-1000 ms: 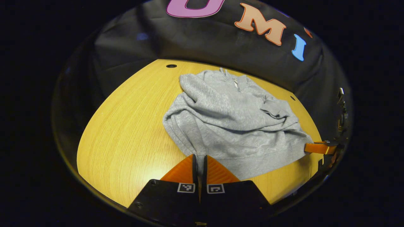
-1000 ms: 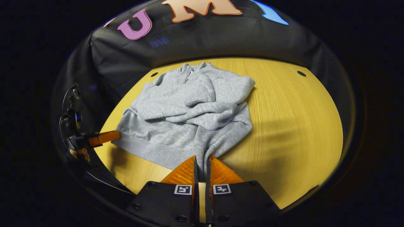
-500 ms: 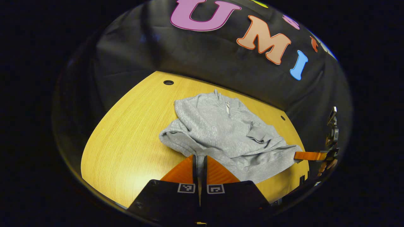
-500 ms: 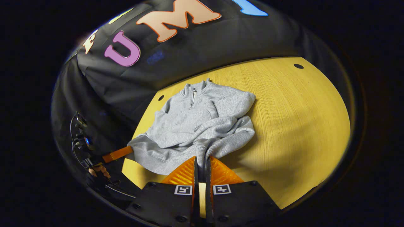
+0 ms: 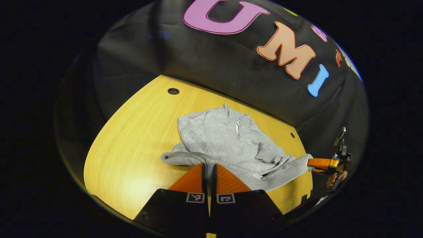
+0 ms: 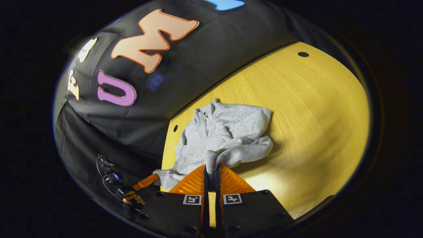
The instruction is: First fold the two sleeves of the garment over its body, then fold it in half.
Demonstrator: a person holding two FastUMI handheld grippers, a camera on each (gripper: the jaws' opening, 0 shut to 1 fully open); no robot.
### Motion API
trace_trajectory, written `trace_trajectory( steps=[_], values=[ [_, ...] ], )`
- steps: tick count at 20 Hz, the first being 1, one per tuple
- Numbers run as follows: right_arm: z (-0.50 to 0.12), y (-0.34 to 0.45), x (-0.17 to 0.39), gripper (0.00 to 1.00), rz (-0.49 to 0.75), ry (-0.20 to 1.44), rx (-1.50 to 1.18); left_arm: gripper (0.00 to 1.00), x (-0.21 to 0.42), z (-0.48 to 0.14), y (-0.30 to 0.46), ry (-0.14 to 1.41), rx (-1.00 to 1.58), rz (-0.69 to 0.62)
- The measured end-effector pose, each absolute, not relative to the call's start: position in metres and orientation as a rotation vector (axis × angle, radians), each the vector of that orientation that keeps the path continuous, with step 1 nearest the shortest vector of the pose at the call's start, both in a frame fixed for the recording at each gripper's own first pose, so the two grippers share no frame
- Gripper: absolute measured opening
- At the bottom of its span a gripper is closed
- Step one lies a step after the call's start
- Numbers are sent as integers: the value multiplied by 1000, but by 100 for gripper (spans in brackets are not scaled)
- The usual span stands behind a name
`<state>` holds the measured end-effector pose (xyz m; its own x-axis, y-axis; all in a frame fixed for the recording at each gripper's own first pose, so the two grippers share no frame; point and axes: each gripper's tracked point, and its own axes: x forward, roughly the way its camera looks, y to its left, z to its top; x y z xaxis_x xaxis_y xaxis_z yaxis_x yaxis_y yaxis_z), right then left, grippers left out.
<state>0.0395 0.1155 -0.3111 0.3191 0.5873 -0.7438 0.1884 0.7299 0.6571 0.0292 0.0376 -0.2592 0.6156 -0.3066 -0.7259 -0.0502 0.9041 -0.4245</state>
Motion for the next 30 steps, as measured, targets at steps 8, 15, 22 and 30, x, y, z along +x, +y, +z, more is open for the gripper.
trace_trajectory(
  steps=[8, 15, 22, 30],
  values=[
    [-356, 122, 68, 7, 159, 1347, 874, 0, 73, -299, 34, 1015, -572, -158],
    [-408, 131, 79, 10, 38, 1376, 907, 0, 101, -346, 29, 1123, -591, -175],
    [-416, 141, 95, 30, 30, 1313, 914, 21, 123, -360, 30, 1096, -644, -131],
    [-358, 94, 130, 98, 66, 1007, 696, 92, 173, -282, 53, 742, -465, -34]
  ],
)
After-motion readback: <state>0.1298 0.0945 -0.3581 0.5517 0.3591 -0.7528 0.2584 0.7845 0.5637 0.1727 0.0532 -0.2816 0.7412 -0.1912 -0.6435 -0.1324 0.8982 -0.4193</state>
